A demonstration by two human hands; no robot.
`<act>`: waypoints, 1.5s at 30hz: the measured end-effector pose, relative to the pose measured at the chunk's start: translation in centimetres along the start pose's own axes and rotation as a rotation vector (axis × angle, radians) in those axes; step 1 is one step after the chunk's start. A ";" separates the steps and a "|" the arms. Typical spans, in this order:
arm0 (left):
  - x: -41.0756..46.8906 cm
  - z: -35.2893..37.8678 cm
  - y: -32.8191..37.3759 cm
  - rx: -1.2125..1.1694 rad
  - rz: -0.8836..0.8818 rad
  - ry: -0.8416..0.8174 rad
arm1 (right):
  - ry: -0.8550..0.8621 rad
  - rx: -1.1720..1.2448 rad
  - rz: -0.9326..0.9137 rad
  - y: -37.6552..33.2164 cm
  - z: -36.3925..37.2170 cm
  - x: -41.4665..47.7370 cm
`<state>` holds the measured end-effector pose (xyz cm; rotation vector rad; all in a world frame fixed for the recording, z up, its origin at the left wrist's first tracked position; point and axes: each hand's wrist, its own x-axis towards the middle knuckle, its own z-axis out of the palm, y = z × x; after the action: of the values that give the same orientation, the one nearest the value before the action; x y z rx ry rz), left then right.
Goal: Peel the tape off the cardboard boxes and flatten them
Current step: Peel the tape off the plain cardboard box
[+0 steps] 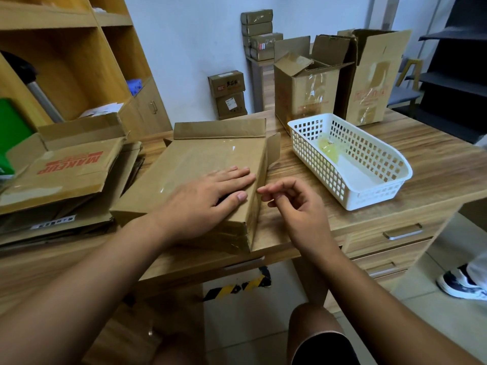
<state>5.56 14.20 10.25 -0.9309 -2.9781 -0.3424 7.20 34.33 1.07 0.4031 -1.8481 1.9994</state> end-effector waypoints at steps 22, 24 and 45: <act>0.1 0.5 -0.3 -0.014 -0.012 0.034 | 0.016 0.043 -0.047 0.7 0.3 -0.4; 0.1 0.5 -0.3 -0.010 -0.016 0.032 | 0.013 0.015 -0.054 0.8 0.3 -0.4; -0.1 0.2 0.3 -0.023 -0.028 0.046 | -0.059 -0.120 -0.076 0.8 0.0 -0.9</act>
<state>5.78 14.44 10.07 -0.8710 -2.9542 -0.3935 7.60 34.19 0.00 0.4940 -1.9467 1.8347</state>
